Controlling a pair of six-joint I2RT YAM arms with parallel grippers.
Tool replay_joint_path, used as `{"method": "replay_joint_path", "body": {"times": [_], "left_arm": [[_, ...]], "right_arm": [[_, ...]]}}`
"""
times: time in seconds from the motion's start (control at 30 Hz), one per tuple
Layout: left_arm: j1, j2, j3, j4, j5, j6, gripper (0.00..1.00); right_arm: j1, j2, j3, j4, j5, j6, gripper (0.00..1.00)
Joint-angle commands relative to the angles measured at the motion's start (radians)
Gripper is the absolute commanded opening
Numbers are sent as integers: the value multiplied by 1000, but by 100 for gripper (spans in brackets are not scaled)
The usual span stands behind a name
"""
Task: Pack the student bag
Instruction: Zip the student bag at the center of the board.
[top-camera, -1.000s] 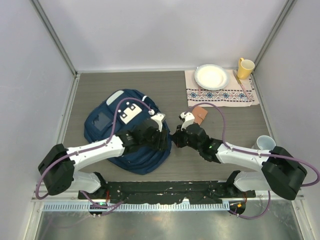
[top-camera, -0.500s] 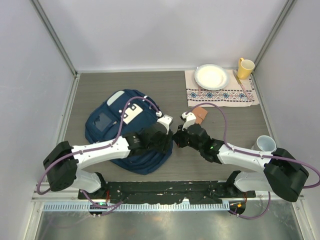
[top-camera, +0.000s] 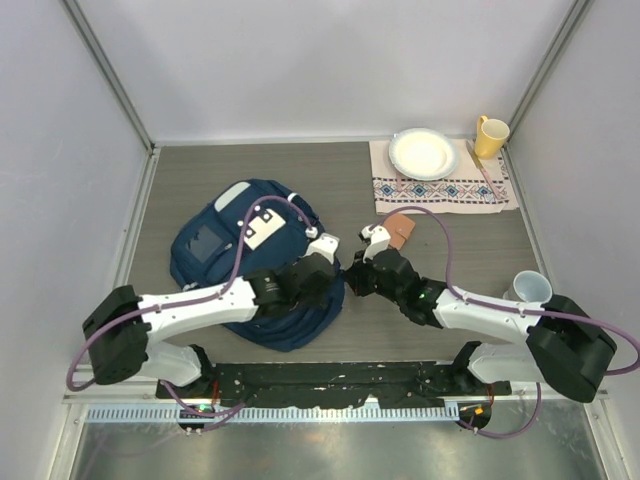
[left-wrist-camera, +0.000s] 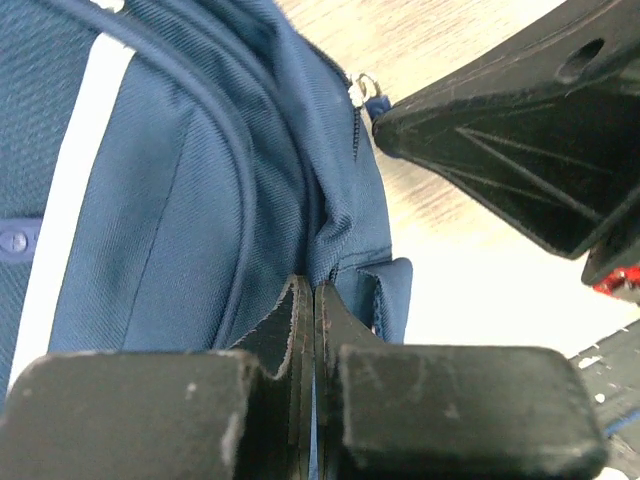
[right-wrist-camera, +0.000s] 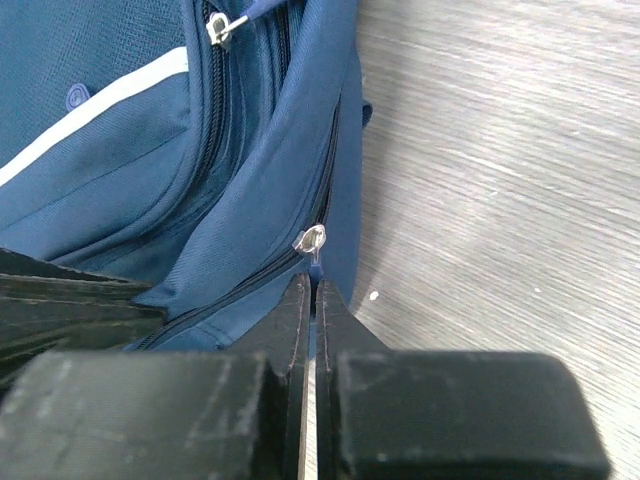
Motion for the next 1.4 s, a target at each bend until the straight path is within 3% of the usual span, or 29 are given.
{"method": "replay_joint_path", "body": {"times": [0.0,0.27,0.67,1.03,1.2,1.37], "left_arm": [[-5,-148,-148,-145,-28,-166,0],[-12,-490,-294,-317,-37,-460,0],[-28,-662,-308,-524,-57,-643,0],[-26,-756,-322,-580,-83,-674,0],[-26,-737,-329,-497,-78,-585,0],[-28,-632,-319,-313,-48,-452,0]], "right_arm": [[-7,32,59,67,23,-14,1],[-13,172,136,146,-25,-14,1],[-122,440,298,287,-58,19,1],[-156,583,403,348,-6,87,1],[-163,496,312,365,50,94,1],[-169,376,190,347,138,94,1]]}}
